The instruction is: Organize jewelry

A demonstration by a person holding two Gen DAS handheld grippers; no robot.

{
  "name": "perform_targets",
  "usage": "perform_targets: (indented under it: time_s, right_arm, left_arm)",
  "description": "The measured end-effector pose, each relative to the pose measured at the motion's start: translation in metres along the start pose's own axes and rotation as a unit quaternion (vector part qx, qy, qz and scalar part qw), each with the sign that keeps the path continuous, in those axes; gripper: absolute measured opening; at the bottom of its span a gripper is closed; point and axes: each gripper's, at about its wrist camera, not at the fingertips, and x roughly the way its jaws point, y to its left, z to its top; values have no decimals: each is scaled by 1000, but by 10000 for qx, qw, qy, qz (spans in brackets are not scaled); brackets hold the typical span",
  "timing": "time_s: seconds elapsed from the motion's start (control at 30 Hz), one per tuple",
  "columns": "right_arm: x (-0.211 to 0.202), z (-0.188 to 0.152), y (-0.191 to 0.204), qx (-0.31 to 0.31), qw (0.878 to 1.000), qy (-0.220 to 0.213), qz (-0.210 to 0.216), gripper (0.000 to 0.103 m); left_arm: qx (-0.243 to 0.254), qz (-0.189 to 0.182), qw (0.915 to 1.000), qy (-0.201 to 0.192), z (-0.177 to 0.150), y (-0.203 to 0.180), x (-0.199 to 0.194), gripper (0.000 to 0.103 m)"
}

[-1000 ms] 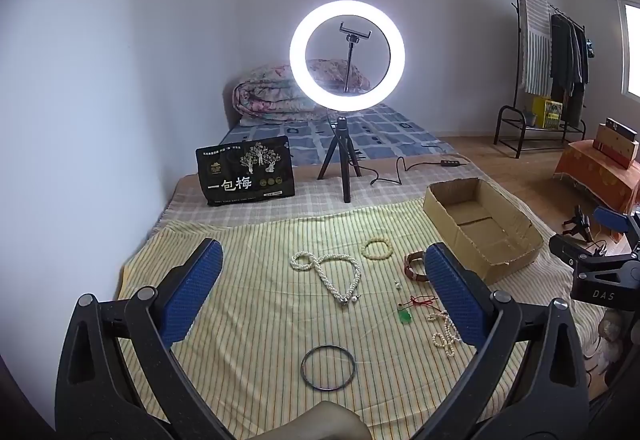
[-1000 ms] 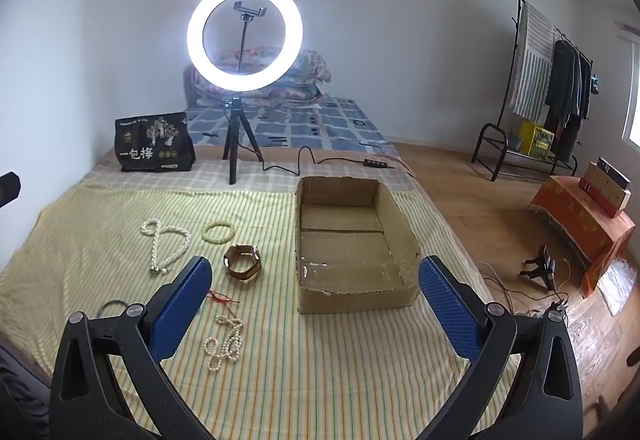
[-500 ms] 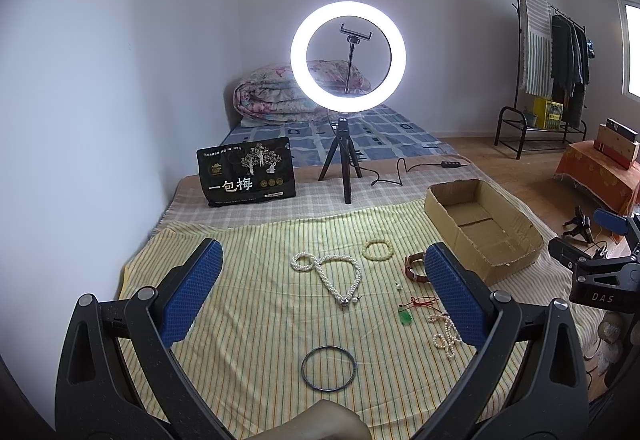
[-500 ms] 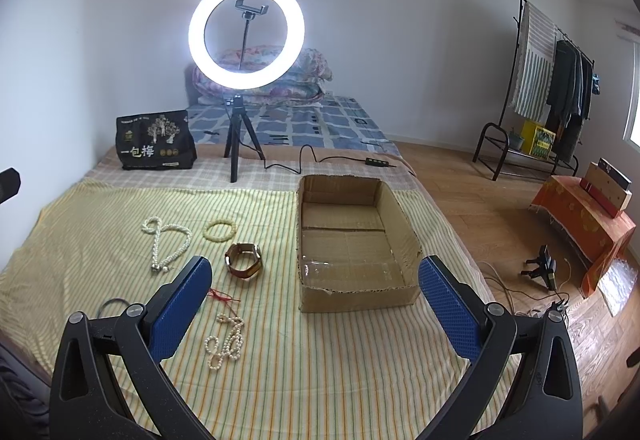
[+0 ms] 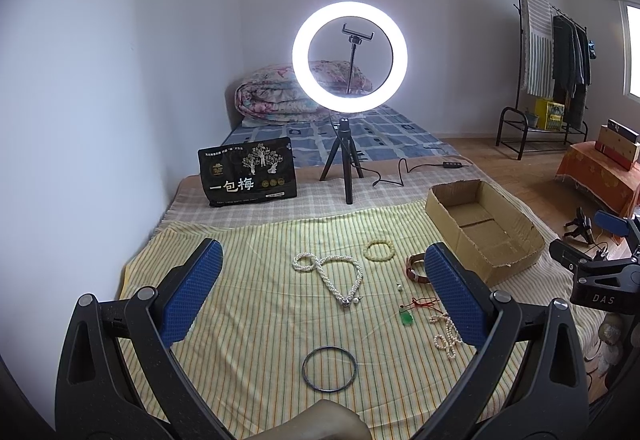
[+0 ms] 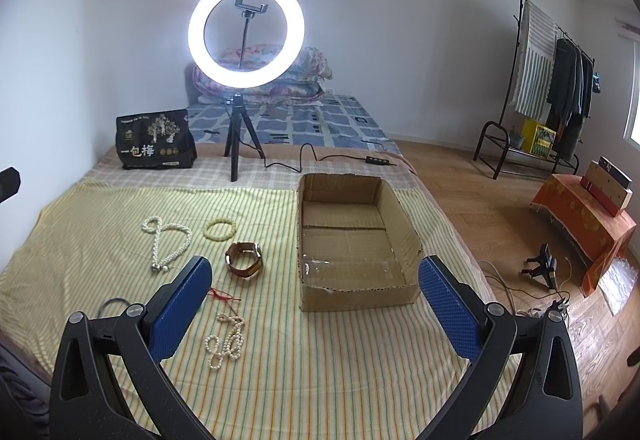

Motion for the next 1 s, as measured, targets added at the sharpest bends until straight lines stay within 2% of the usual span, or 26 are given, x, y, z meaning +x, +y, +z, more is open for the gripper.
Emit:
perform_targets:
  time_s: [1.0]
  right_arm:
    - [1,-1,2,-13,10000,21,7,103]
  left_arm:
    - [13,-1,10000,-17,-2,-2,0,103]
